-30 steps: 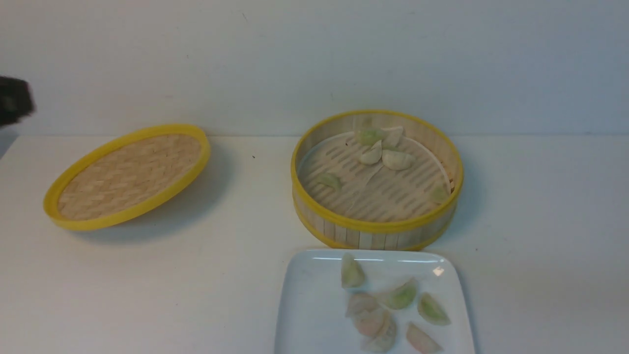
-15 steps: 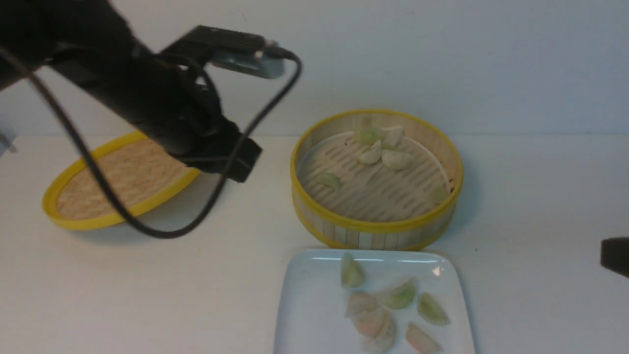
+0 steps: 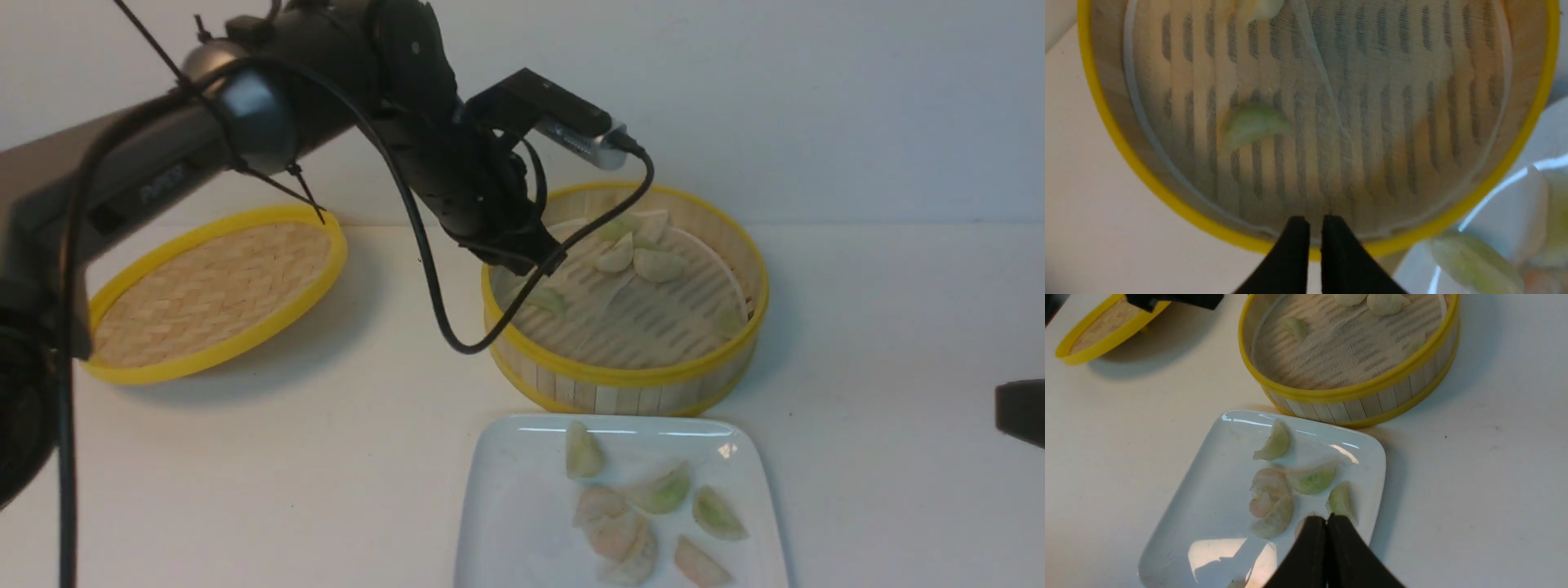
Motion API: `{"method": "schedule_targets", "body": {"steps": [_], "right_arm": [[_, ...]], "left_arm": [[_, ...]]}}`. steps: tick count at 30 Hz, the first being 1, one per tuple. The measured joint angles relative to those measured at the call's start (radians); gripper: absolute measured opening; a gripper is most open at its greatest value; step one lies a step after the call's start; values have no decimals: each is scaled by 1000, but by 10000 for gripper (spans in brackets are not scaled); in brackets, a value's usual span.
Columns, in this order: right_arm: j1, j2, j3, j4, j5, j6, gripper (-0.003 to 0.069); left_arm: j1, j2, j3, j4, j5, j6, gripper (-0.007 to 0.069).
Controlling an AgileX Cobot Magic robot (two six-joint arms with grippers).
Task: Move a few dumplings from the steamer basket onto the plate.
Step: Use the left arm to grab a dumpling from the steamer
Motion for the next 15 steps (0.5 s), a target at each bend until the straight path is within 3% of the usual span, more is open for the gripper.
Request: {"method": "schedule_targets", "body": {"steps": [2, 10, 15], "right_arm": [[0, 0, 0, 2, 2, 0, -15], [0, -1, 0, 8, 3, 0, -15], [0, -1, 0, 8, 3, 0, -15]], "left_arm": [[-3, 32, -3, 0, -42, 3, 120], [-4, 150, -3, -18, -224, 15, 454], [-4, 198, -4, -19, -282, 45, 542]]}}
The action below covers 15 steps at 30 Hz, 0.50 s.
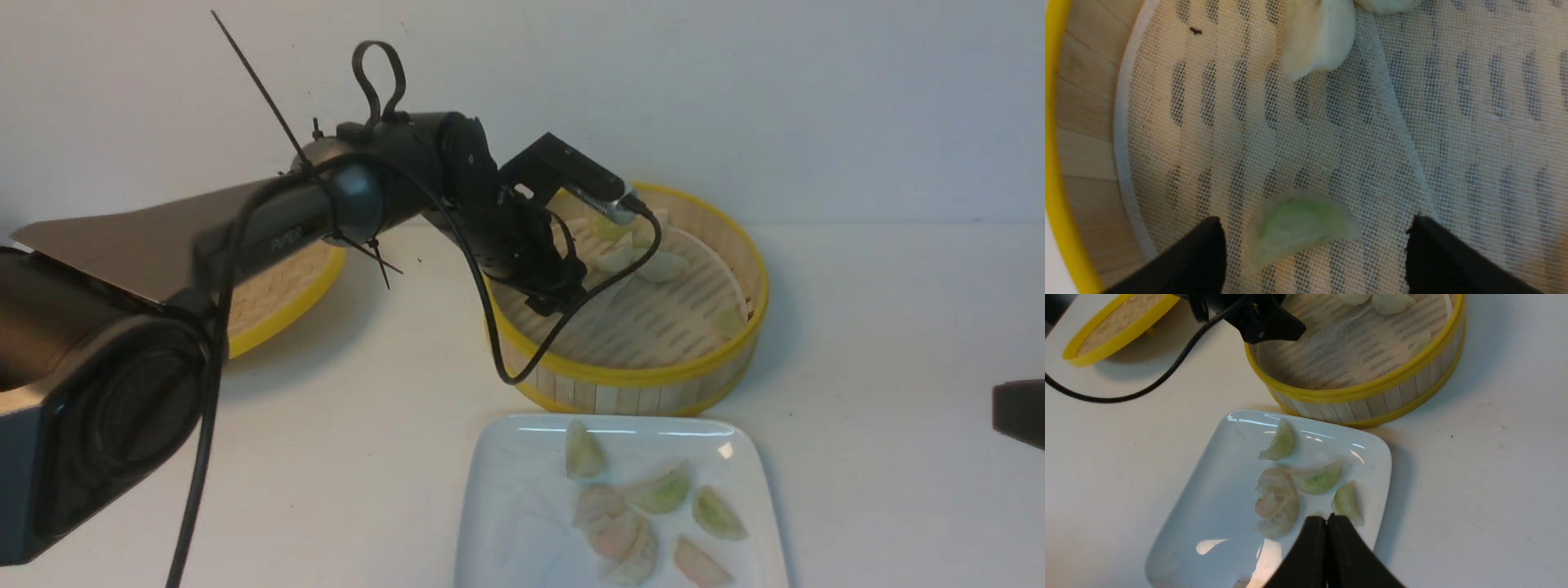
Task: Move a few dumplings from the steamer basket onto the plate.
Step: Use the left arm to grab a dumpling from the steamer
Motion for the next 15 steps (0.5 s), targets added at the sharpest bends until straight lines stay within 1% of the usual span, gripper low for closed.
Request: {"method": "schedule_targets", "body": {"steps": [6, 12, 13, 15], "right_arm": [[0, 0, 0, 0, 3, 0, -15], [0, 0, 0, 1, 19, 0, -15], [0, 0, 0, 1, 21, 0, -15], [0, 0, 0, 1, 26, 0, -15]], "left_arm": [[0, 39, -2, -1, -72, 7, 554], [-2, 58, -8, -3, -84, 8, 554], [-2, 59, -8, -3, -82, 8, 549], [-4, 60, -8, -5, -68, 6, 507]]}}
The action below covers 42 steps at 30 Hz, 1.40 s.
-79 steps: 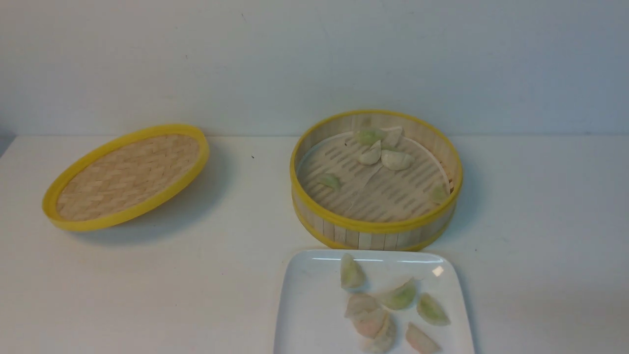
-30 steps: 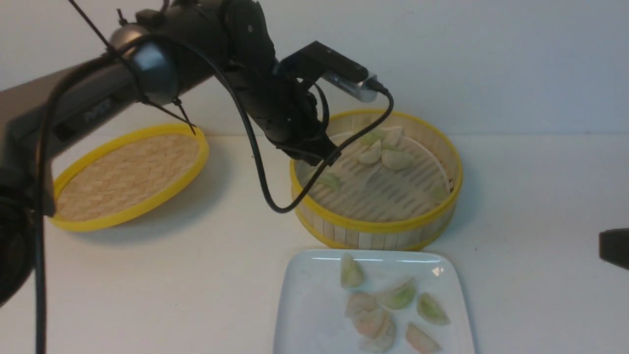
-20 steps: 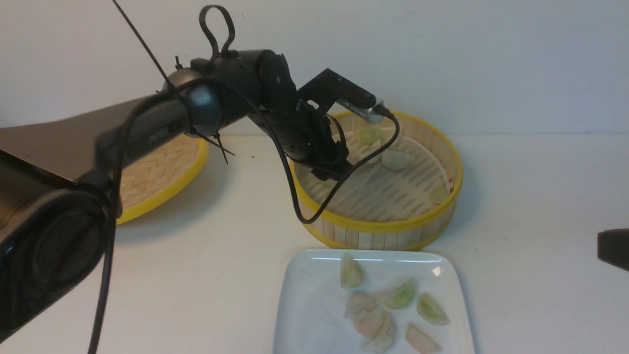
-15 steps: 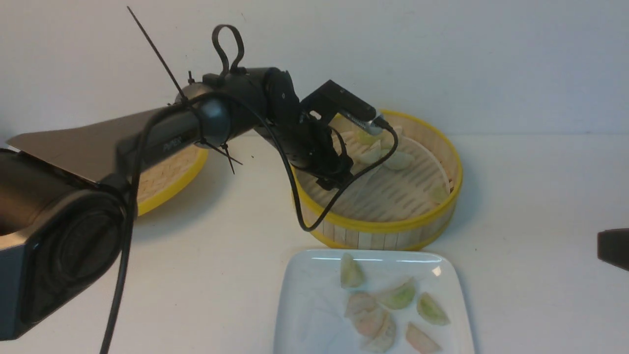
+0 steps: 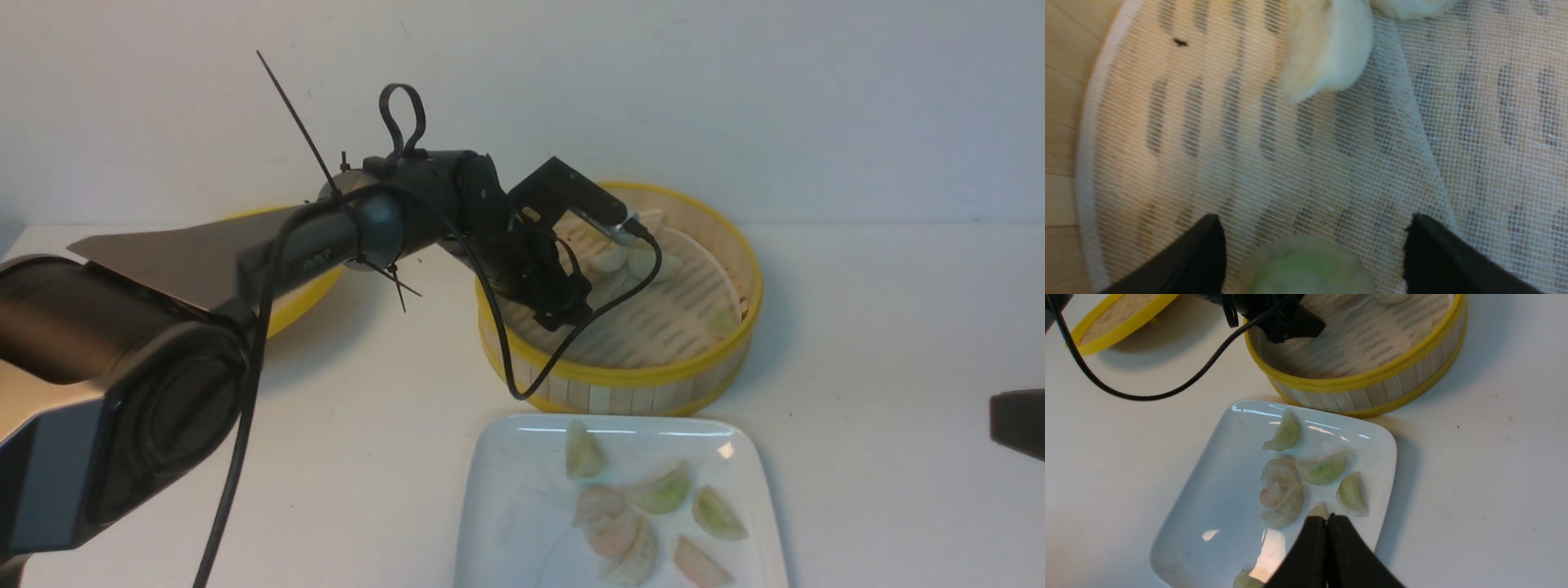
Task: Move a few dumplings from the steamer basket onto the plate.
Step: Use the left arm to grab a dumpling from the steamer, then use the left arm to put the dumpling into the plate
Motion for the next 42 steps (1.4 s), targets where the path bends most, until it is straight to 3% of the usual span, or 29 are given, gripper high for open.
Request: {"method": "schedule_targets", "body": {"steps": [1, 4, 6, 21, 31, 42], "right_arm": [[0, 0, 0, 0, 0, 0, -15], [0, 0, 0, 0, 7, 0, -15], [0, 0, 0, 0, 13, 0, -15], [0, 0, 0, 13, 27, 0, -15], [0, 0, 0, 31, 27, -3, -15], [0, 0, 0, 36, 57, -12, -15]], "left_arm": [[0, 0, 0, 0, 2, -2, 501], [0, 0, -3, -6, 40, -6, 316], [0, -4, -7, -5, 57, -6, 287], [0, -191, -4, 1, 209, -47, 288], [-2, -348, 3, -31, 581, -113, 288], [-172, -350, 229, 32, 640, -128, 288]]}}
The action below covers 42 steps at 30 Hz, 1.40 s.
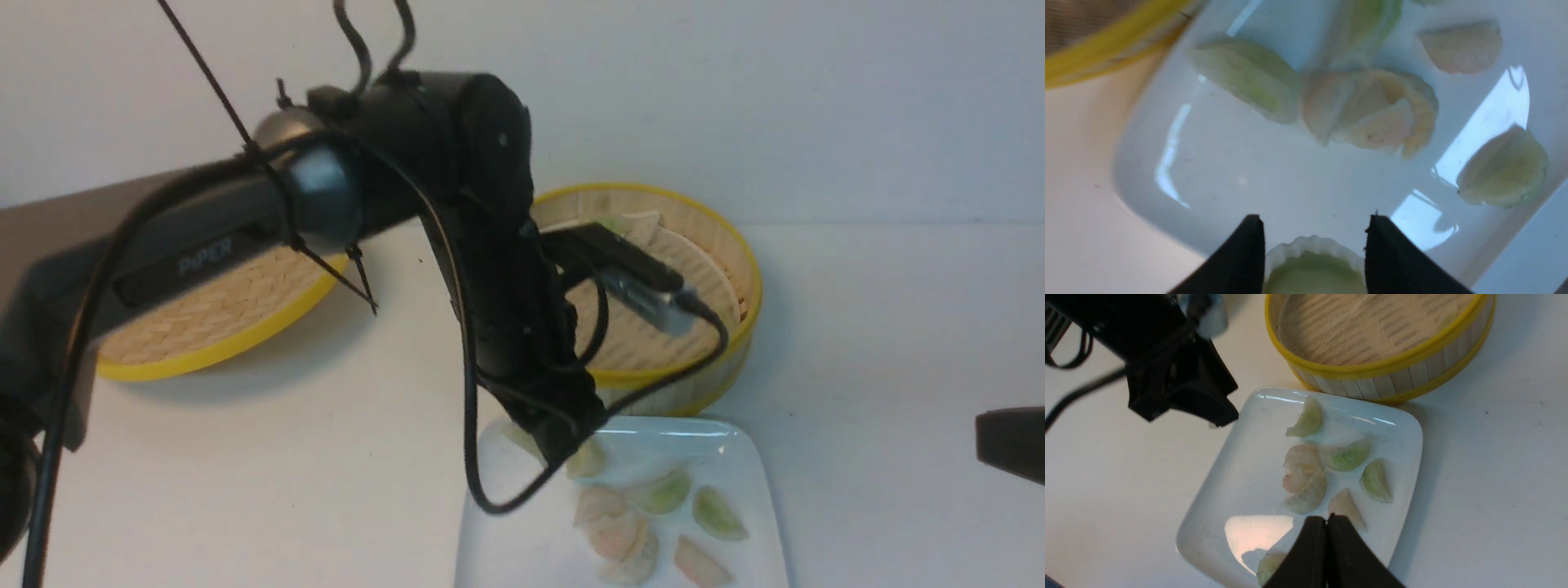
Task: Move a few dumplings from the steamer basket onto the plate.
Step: Use the left arm to put the dumpling into the plate, then use the right arm to grab a dumpling from inside the steamer
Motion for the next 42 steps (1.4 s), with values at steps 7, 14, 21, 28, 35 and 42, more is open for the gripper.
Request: {"method": "schedule_targets", "body": {"steps": [7, 14, 21, 28, 35, 42], "right_arm": [[0, 0, 0, 0, 22, -13, -15], [0, 0, 0, 1, 22, -15, -15], [0, 0, 0, 1, 13, -17, -15], [0, 25, -16, 1, -12, -20, -15], [0, 184, -241, -1, 106, -25, -15], [61, 387, -491, -15, 122, -38, -13]], "left_arm": [[-41, 55, 24, 16, -7, -25, 288], [-41, 127, 25, 52, -31, -31, 288], [-41, 135, 25, 67, -63, -59, 390], [-41, 124, -72, 160, -15, -123, 365], [-39, -48, -90, 249, -8, -242, 42], [-39, -347, 24, 192, 9, -272, -6]]}}
